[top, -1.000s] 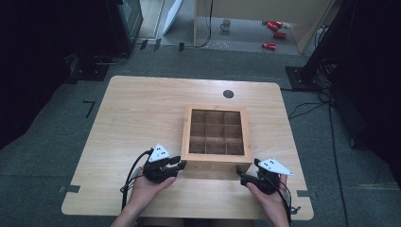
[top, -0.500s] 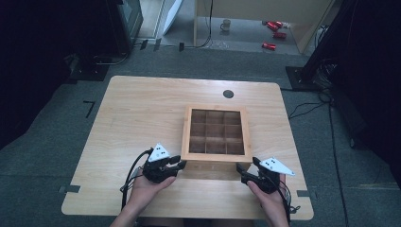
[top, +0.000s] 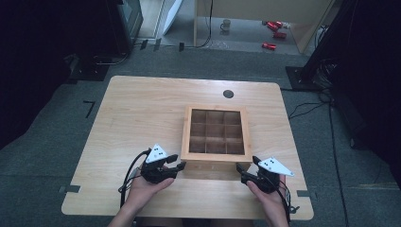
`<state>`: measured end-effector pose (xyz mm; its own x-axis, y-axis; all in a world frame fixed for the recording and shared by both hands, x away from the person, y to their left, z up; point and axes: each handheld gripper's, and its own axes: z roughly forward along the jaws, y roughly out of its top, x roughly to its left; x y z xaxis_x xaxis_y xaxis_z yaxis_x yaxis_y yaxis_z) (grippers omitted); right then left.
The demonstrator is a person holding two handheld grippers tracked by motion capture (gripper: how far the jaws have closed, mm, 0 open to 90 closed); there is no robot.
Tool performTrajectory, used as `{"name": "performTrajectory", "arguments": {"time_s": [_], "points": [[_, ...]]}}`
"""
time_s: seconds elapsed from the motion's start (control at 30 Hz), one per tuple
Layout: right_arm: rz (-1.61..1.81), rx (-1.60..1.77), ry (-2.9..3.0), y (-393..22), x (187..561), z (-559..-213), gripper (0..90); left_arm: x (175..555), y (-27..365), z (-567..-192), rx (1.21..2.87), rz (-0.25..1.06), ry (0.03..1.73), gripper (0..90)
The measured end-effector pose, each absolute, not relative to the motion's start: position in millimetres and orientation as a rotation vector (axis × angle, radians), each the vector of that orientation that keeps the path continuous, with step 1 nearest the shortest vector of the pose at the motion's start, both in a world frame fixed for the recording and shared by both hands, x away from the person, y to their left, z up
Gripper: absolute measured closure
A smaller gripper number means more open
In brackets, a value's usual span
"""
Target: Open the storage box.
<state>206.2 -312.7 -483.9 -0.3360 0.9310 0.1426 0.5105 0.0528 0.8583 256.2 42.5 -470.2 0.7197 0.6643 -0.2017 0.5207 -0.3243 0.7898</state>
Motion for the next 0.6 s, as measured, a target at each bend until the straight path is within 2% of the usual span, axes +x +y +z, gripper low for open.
{"name": "performTrajectory", "arguments": {"time_s": [0.23,0.33,0.43,0.6], "points": [[1.229,1.422,1.878,-314,208,-477,29.5,254,52,-476,2.016,0.253,0.937,34.5],[1.236,1.417,1.877,-314,209,-472,29.3,255,61,-479,2.038,0.292,0.994,30.2],[1.239,1.409,1.881,-314,212,-467,28.8,256,75,-482,2.032,0.314,1.064,22.1],[1.244,1.398,1.888,-315,215,-463,27.4,259,106,-488,2.003,0.356,1.161,20.9]]}}
